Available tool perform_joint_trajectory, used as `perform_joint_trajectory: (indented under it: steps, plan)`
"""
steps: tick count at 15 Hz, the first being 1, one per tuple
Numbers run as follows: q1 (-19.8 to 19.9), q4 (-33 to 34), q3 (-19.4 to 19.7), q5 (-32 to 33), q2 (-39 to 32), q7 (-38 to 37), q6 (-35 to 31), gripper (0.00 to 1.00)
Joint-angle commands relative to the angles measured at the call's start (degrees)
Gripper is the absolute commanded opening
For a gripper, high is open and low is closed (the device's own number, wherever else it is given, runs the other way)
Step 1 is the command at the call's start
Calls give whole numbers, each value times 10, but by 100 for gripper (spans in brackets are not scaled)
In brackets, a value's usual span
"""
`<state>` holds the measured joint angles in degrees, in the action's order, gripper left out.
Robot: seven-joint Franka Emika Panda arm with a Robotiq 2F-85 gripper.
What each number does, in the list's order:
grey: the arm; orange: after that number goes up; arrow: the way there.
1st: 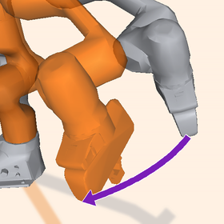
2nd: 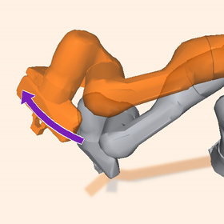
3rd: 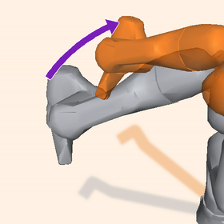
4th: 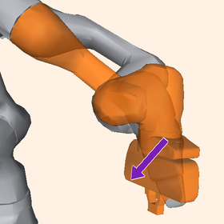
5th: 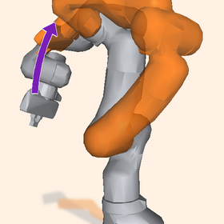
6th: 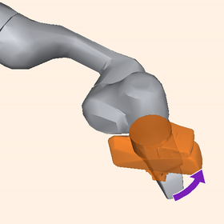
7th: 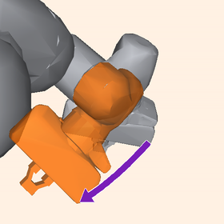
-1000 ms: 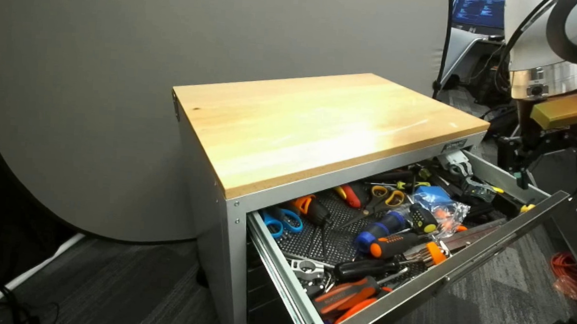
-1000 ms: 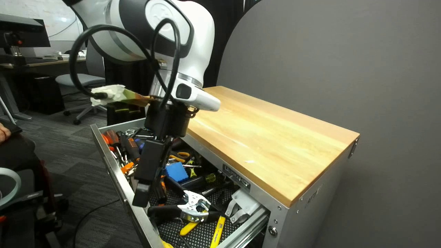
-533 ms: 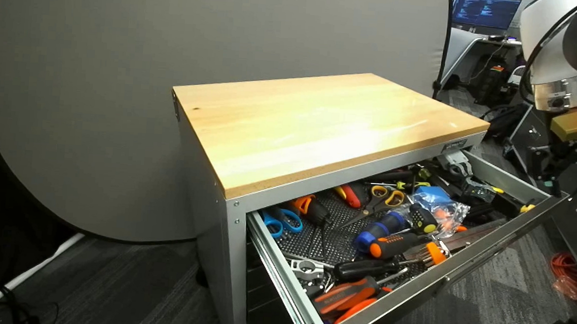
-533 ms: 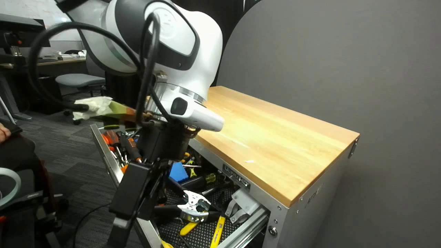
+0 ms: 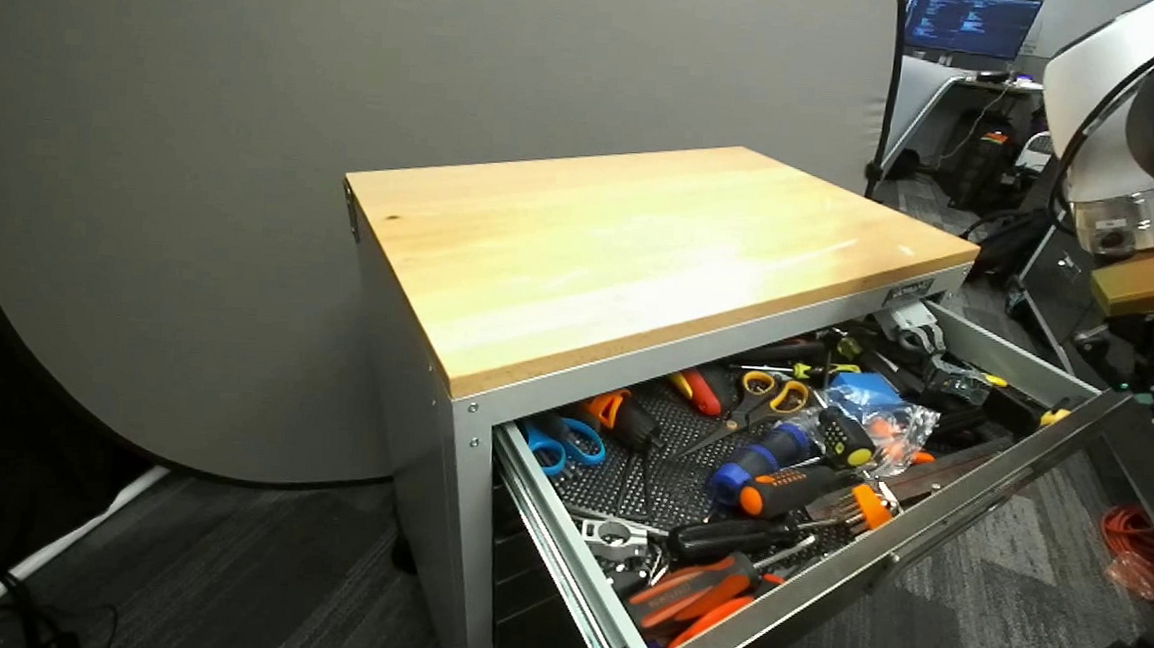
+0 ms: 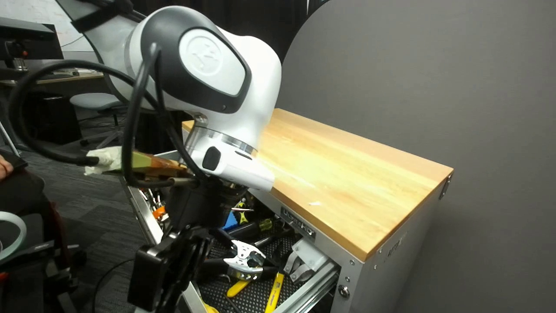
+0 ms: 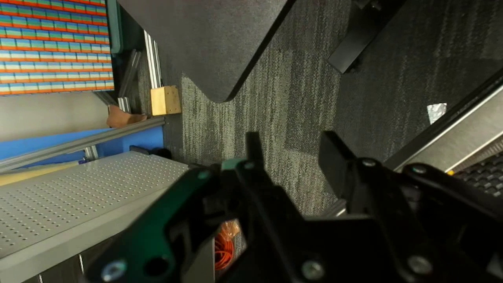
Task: Put the screwdriver in the open drawer and then close the drawer
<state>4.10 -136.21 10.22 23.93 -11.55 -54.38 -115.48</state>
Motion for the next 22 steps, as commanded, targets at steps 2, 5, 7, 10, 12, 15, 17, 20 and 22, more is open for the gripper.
perform_joint_trajectory:
  steps: [2,5,7,10,12,15,17,20,22]
  plan:
    - [-3,7,1,-3,-30,-45,-48,4]
    - [-4,13,5,-9,-48,-70,-84,0]
    - [-5,21,3,-25,-56,-82,-112,0]
    - [-2,33,0,-64,-64,-87,-132,0]
    - [-1,44,-3,-95,-65,-81,-143,0]
    - [-4,64,-7,-130,-76,-77,-162,0]
    - [-7,79,-10,-148,-86,-75,-177,0]
    - [-13,107,-16,-172,-106,-71,-197,0]
    - [-16,127,-20,-185,-121,-69,-206,0]
